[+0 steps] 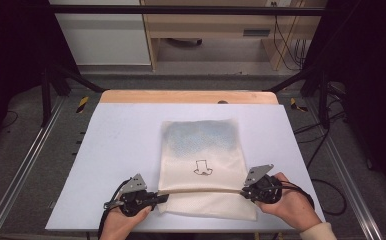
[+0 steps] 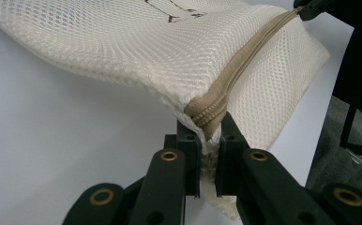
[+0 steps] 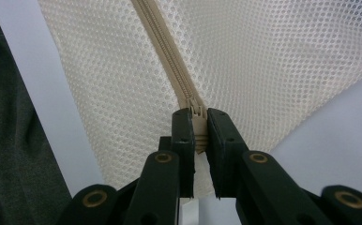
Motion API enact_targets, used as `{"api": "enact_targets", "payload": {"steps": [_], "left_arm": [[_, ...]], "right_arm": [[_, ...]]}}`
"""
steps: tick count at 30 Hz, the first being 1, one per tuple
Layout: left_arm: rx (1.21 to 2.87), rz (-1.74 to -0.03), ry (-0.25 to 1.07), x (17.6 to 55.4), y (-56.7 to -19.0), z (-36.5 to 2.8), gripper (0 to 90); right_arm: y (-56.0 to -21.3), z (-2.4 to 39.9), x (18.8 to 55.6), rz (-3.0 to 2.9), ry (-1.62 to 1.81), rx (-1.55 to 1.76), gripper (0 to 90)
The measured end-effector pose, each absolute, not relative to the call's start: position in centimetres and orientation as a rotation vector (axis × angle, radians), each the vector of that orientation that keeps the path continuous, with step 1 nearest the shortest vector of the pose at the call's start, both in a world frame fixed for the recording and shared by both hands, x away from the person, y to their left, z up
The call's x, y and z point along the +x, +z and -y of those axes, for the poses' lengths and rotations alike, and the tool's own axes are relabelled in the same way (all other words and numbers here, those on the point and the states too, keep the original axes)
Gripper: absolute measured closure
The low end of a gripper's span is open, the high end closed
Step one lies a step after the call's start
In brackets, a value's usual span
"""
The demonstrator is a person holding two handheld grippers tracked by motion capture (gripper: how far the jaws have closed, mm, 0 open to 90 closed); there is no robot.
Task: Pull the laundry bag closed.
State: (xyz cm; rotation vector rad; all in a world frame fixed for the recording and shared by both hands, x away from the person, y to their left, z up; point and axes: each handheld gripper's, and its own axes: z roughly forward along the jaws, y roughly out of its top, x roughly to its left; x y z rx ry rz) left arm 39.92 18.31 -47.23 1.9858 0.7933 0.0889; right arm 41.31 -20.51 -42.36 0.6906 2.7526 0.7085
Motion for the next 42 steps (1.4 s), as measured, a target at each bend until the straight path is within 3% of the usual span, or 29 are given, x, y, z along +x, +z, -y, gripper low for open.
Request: {"api": "enact_targets", "payload": {"steps": [42], "left_arm": [[1.972, -0.799, 0.099, 39.9, -47.0, -18.6, 82.9]], "right_arm": [[-43.2, 22.8, 40.9, -2.722, 0.717, 0.763, 82.1]]}}
